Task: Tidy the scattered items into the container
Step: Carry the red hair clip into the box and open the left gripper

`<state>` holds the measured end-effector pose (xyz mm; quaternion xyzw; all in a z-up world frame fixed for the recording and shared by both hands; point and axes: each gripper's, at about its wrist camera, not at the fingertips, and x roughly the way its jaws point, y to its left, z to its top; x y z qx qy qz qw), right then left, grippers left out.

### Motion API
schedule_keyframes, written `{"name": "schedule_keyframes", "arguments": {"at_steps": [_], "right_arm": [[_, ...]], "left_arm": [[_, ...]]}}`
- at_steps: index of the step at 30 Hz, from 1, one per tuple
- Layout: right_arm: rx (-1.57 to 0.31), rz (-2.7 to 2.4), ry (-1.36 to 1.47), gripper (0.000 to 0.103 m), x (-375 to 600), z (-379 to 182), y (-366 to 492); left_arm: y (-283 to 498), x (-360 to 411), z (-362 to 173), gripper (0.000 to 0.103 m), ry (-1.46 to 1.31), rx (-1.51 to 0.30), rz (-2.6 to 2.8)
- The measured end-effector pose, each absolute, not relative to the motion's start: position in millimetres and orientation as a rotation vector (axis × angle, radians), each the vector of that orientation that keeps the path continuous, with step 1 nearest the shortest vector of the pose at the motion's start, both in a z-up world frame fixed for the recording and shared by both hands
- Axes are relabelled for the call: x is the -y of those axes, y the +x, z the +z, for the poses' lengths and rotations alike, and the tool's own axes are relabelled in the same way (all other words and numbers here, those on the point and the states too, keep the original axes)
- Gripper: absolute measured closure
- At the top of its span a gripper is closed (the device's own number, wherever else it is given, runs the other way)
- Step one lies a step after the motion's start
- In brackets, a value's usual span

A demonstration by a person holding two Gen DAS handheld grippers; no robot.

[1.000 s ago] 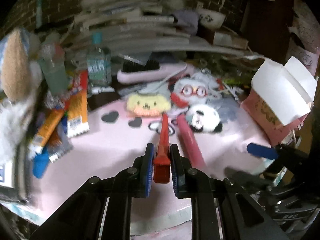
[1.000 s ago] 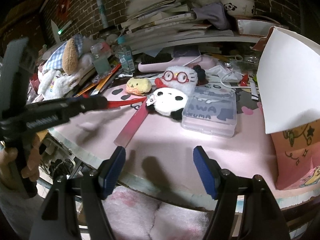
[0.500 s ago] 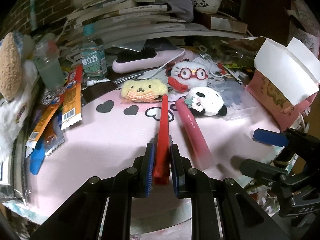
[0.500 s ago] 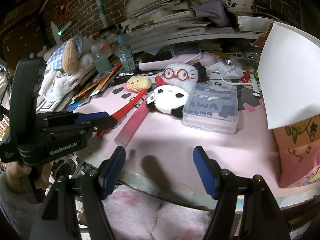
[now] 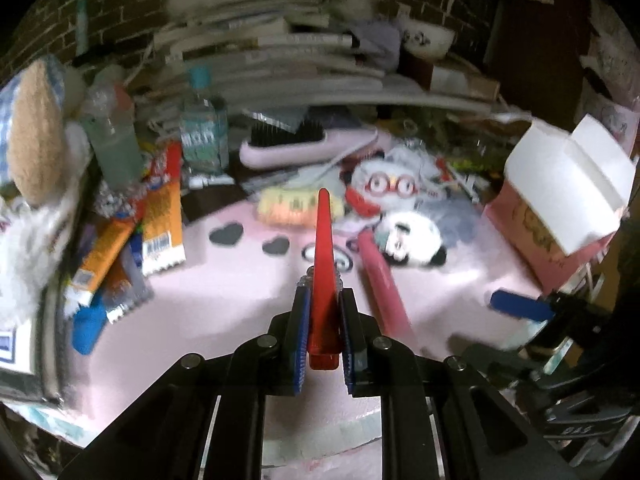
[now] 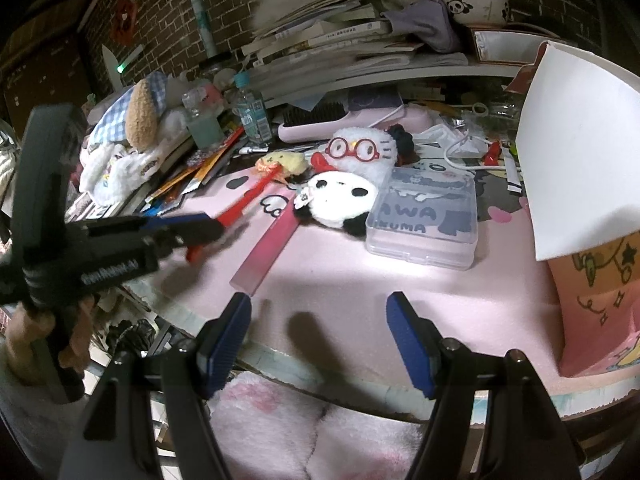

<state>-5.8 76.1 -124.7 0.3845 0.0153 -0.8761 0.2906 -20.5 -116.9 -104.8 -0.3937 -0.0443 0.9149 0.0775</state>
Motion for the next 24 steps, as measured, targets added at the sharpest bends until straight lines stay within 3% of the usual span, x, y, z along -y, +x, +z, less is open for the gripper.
{"name": "schedule_keyframes", "arguments": {"at_steps": [11, 24], "right_arm": [[-0.06, -2.373, 1.016, 0.036, -77, -128, -11], [-0.045, -2.476, 1.01, 0.036, -97, -134, -24]], "left_arm": [[-39, 88, -22, 0.094, -0.955, 0.077, 2.663], [-97, -80, 39, 0.094, -0.992, -0.207, 2.146]]}}
